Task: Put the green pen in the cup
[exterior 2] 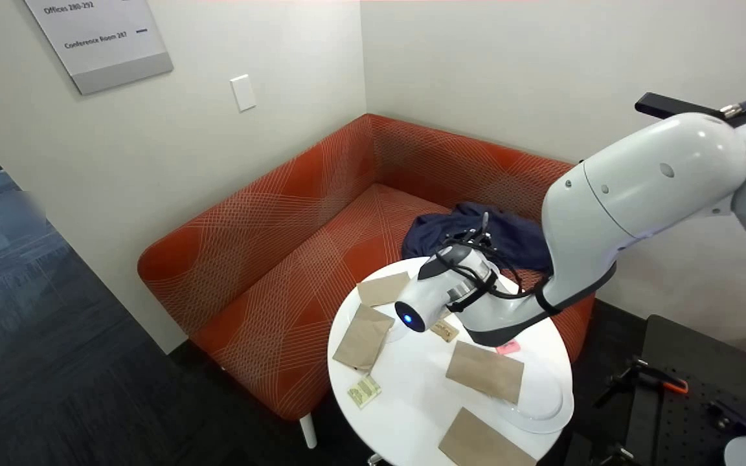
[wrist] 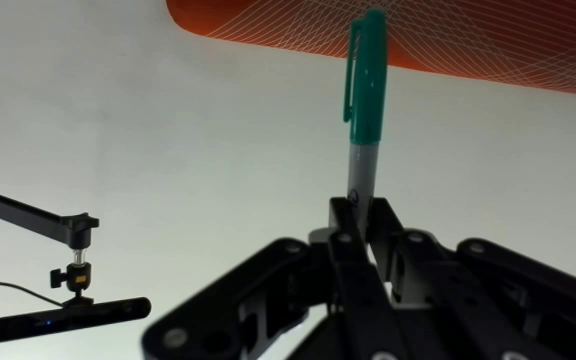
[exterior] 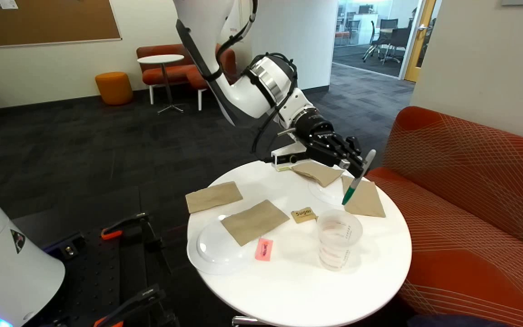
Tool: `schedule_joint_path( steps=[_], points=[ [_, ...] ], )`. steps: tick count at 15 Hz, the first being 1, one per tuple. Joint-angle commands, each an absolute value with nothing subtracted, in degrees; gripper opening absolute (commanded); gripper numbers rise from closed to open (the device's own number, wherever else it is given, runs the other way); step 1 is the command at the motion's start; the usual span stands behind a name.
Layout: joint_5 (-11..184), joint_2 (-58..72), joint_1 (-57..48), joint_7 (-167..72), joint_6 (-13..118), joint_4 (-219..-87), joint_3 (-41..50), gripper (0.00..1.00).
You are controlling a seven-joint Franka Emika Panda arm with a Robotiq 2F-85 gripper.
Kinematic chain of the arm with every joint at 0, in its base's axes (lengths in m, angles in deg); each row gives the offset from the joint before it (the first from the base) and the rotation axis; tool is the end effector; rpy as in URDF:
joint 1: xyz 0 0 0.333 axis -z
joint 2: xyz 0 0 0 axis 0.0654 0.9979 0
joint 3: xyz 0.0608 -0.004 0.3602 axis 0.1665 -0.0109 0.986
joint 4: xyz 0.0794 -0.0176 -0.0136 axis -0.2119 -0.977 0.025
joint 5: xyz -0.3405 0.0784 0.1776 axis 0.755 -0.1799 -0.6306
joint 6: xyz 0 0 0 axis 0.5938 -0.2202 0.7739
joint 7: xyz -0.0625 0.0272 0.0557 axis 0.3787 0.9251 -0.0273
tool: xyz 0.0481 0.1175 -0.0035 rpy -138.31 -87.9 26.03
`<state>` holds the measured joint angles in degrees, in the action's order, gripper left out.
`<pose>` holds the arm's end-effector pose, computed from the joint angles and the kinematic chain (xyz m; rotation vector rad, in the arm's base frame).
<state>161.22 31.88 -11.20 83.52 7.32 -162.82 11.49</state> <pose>0.6363 -0.0144 0.2008 1.3898 -1.2008 1.0097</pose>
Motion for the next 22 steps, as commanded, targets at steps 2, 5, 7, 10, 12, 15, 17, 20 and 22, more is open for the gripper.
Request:
schedule_joint_path(
  steps=[2, 5, 7, 10, 12, 15, 17, 20, 22],
  points=[
    [161.0, 34.0, -11.5, 84.8, 5.9, -160.9, 11.2, 0.03],
    [160.7, 34.8, -11.3, 84.7, 6.1, -160.8, 11.2, 0.03],
    [160.6, 35.5, -11.4, 84.5, 6.0, -160.4, 11.3, 0.03],
    [160.4, 37.1, -11.5, 83.9, 5.9, -159.1, 11.4, 0.03],
    [160.3, 38.2, -11.7, 83.8, 5.8, -158.0, 11.4, 0.03],
    [160.1, 40.2, -12.0, 83.4, 5.5, -155.9, 11.3, 0.03],
    [159.8, 41.2, -12.0, 83.6, 5.5, -154.9, 11.2, 0.03],
    [159.4, 41.6, -11.9, 84.5, 5.6, -155.6, 11.1, 0.03],
    [159.2, 41.6, -12.0, 85.0, 5.6, -156.4, 11.1, 0.03]
  ],
)
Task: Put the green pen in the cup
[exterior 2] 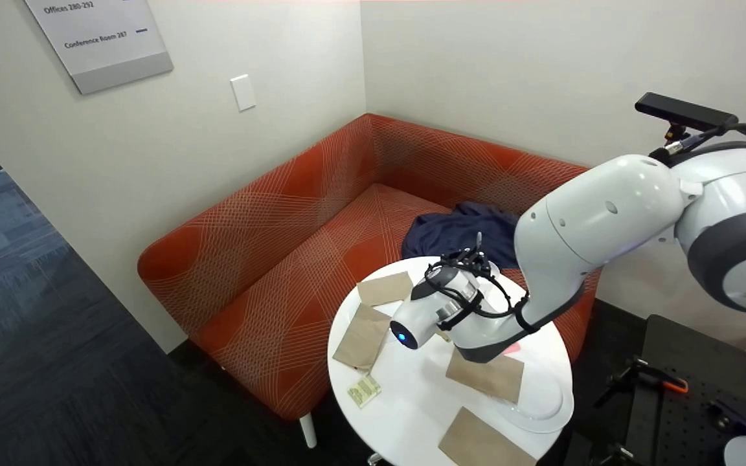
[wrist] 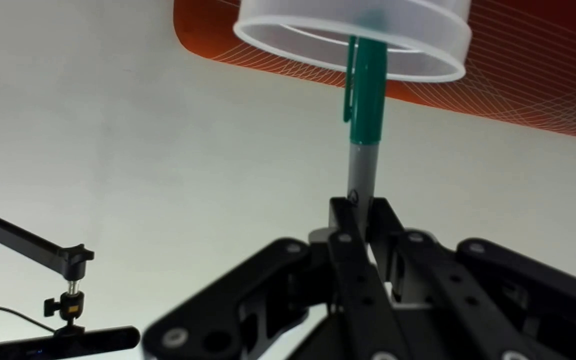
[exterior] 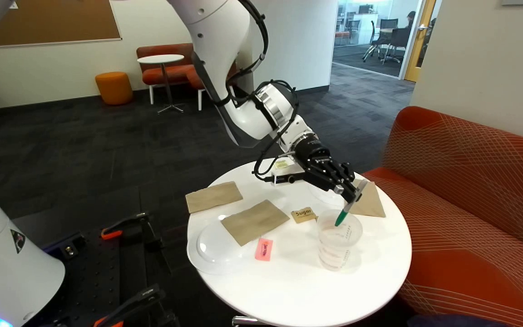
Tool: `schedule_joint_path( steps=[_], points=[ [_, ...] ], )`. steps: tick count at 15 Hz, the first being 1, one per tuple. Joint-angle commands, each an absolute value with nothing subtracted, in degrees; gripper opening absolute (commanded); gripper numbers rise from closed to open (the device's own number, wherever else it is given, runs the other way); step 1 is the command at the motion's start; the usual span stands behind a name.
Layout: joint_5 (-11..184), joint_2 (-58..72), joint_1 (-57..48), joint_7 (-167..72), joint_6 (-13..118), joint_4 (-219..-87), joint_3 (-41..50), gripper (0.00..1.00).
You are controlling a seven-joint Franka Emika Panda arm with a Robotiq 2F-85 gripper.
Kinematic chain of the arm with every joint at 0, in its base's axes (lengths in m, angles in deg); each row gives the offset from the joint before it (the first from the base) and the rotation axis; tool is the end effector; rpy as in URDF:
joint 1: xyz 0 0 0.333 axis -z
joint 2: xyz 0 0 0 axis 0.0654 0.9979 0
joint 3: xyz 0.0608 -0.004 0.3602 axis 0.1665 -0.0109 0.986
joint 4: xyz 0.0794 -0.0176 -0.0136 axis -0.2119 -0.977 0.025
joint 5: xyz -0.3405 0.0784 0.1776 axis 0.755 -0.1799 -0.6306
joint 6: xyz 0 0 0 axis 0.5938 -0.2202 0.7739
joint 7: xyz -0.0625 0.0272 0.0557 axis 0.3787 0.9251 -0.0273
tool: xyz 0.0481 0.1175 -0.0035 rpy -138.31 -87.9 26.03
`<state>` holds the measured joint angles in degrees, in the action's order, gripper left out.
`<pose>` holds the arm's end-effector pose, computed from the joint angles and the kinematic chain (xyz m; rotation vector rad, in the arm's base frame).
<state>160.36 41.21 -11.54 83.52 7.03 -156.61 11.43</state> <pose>0.6457 -0.0099 0.1306 1.3993 -1.1669 0.9545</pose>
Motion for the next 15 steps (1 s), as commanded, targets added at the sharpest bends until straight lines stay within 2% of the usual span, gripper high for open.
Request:
schedule_joint_path(
  steps=[1, 12, 13, 15],
  points=[
    [159.0, 41.5, -12.0, 85.2, 5.5, -156.8, 11.1, 0.03],
    [158.1, 42.4, -12.0, 87.2, 5.4, -158.3, 10.8, 0.03],
    [158.1, 42.6, -12.0, 87.0, 5.4, -158.1, 10.8, 0.39],
    [158.0, 42.9, -12.0, 86.8, 5.4, -157.7, 10.8, 0.46]
  ],
)
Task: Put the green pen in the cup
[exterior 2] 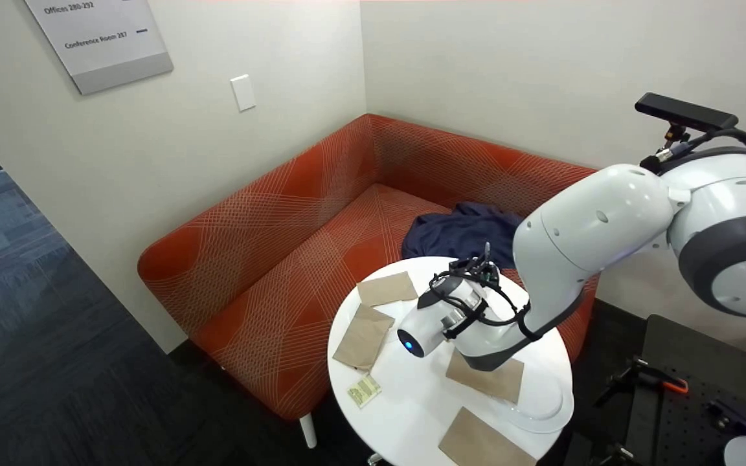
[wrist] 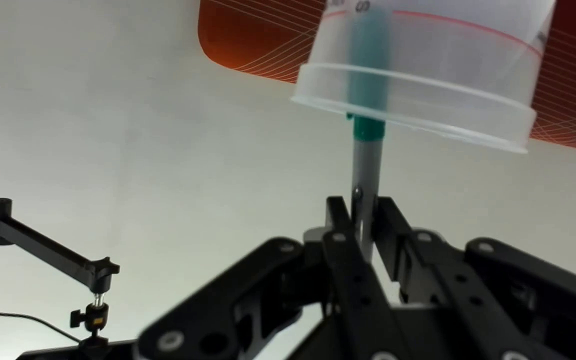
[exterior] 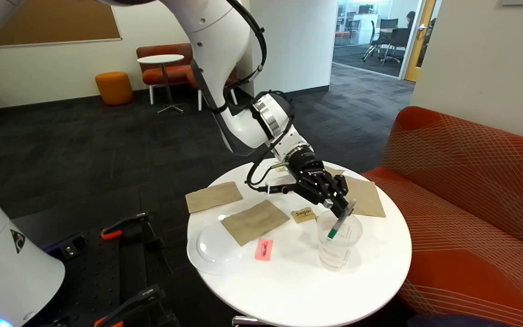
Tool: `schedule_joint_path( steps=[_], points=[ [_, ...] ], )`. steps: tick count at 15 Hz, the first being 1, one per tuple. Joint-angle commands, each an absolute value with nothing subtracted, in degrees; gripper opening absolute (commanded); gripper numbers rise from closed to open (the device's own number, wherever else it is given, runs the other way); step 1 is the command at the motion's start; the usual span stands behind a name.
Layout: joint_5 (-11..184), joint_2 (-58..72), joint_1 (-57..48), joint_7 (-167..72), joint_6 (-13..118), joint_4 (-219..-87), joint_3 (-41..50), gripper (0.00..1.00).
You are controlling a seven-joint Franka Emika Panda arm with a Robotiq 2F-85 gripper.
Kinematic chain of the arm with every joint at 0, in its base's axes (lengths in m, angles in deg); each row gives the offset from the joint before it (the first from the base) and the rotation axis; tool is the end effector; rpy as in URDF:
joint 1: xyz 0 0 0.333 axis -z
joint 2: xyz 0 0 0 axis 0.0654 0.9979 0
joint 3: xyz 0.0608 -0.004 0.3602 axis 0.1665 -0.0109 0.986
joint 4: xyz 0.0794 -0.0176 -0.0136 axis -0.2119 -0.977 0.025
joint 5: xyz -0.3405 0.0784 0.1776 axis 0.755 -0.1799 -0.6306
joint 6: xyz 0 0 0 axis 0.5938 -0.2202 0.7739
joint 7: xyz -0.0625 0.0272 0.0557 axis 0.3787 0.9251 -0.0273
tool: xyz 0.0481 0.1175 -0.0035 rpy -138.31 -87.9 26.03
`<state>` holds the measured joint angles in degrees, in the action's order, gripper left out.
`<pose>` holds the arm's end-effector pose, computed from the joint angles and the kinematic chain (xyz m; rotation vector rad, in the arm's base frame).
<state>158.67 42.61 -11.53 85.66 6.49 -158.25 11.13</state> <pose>0.6261 -0.0156 0.1064 1.3734 -1.1701 0.9158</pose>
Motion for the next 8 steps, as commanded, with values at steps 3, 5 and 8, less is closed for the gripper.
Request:
schedule_joint_path(
  steps=[3, 5, 8],
  points=[
    [158.0, 42.7, -12.2, 86.7, 5.2, -157.7, 10.8, 0.69],
    [157.9, 41.6, -12.4, 87.1, 4.8, -158.3, 10.8, 0.84],
    [158.0, 39.6, -12.6, 86.9, 4.3, -158.6, 10.9, 1.00]
  ],
)
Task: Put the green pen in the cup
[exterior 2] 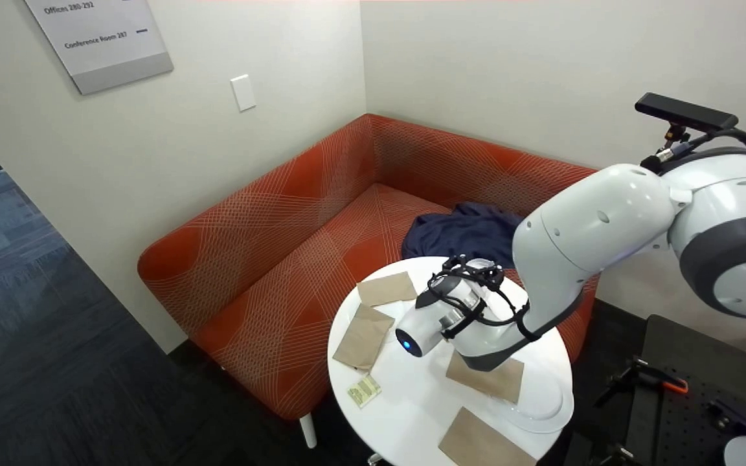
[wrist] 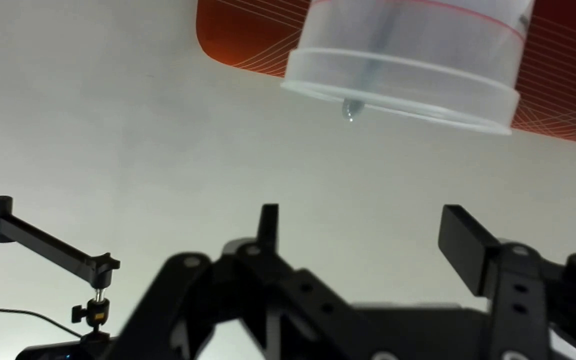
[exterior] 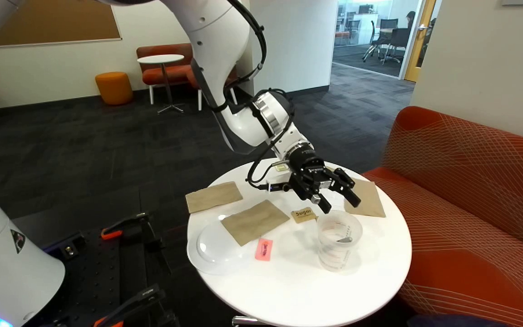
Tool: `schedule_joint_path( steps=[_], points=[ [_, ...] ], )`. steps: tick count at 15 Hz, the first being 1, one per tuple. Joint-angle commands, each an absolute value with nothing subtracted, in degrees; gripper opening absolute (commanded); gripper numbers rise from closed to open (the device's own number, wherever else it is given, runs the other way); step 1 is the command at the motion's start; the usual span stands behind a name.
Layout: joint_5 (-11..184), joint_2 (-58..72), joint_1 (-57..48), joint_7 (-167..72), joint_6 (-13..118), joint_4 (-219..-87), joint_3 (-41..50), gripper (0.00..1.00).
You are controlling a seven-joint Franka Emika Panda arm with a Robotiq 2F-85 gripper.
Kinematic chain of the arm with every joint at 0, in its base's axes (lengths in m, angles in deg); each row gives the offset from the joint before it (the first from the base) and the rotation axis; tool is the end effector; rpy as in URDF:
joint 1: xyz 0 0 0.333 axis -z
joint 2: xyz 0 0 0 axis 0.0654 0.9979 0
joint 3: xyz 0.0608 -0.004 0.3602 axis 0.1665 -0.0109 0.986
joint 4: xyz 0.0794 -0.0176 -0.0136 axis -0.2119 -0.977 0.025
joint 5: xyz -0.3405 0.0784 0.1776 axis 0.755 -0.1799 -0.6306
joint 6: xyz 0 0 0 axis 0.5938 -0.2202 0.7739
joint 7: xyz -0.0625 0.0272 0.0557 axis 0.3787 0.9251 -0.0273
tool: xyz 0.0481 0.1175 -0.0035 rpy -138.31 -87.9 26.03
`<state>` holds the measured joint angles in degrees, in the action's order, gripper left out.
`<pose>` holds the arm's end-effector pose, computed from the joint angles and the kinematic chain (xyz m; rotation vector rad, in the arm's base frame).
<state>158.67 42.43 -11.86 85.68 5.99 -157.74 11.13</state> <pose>0.6296 -0.0122 0.1117 1.3662 -1.1743 0.9280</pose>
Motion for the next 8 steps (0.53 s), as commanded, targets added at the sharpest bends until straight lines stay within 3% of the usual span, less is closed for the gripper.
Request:
schedule_joint_path(
  steps=[1, 8],
  points=[
    [157.9, 38.8, -12.6, 86.9, 4.1, -158.8, 11.0, 1.00],
    [157.6, 29.6, -11.7, 84.5, 3.2, -162.9, 11.6, 1.00]
  ],
)
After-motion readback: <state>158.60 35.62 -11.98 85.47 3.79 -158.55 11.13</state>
